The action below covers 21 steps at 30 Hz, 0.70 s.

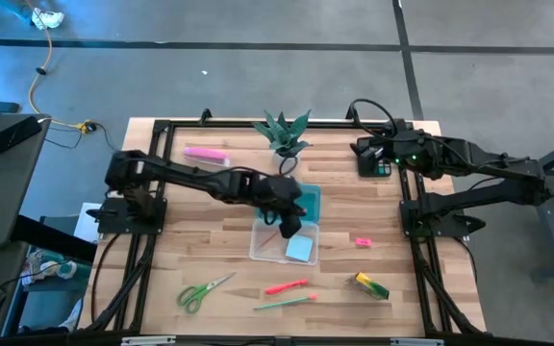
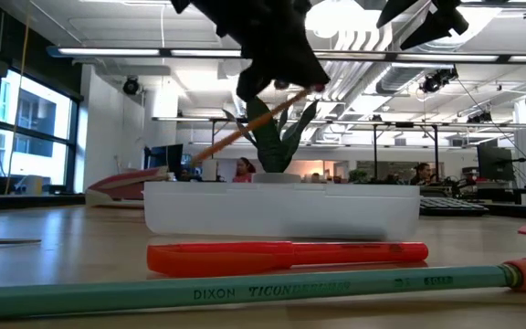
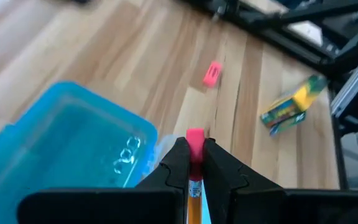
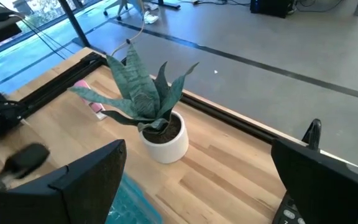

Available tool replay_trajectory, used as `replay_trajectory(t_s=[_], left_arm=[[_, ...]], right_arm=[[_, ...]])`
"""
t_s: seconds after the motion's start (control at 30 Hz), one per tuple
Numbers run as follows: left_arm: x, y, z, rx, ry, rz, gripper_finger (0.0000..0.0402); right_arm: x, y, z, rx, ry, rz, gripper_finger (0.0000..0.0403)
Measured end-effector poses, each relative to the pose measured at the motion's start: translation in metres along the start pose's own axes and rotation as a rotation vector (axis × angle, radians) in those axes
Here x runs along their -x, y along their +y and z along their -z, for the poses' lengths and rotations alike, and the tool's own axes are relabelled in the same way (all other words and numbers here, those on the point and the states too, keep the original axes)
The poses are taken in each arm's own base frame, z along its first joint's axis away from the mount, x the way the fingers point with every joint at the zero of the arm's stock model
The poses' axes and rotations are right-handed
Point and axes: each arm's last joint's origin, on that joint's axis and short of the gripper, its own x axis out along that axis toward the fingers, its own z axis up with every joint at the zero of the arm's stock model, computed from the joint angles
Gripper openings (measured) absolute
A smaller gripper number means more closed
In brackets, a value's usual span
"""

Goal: Pack school essentials
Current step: Put the yellow pencil into the blue supply box

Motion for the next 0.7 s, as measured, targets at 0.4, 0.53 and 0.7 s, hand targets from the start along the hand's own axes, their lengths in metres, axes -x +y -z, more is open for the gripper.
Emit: replay_trajectory(t_s=[0.4,0.53,0.7], left_arm=[[-0.035,-0.005,0.03,-0.096,0.14,0.009,0.002],[-0.035,-0.006,0.031,-0.101,0.148,0.015,0.0021],[-0.035,-0.006,0.031,-0.101,0.146,0.016,0.0038]], right_arm=[[0.0,-0.001,0.0,0.007,0.0,0.005,0.0391],[-0.001,-0.001,0.0,0.007,0.0,0.005,0.0391],[-0.001,-0.001,0.0,0.008,0.001,0.005,0.0391]])
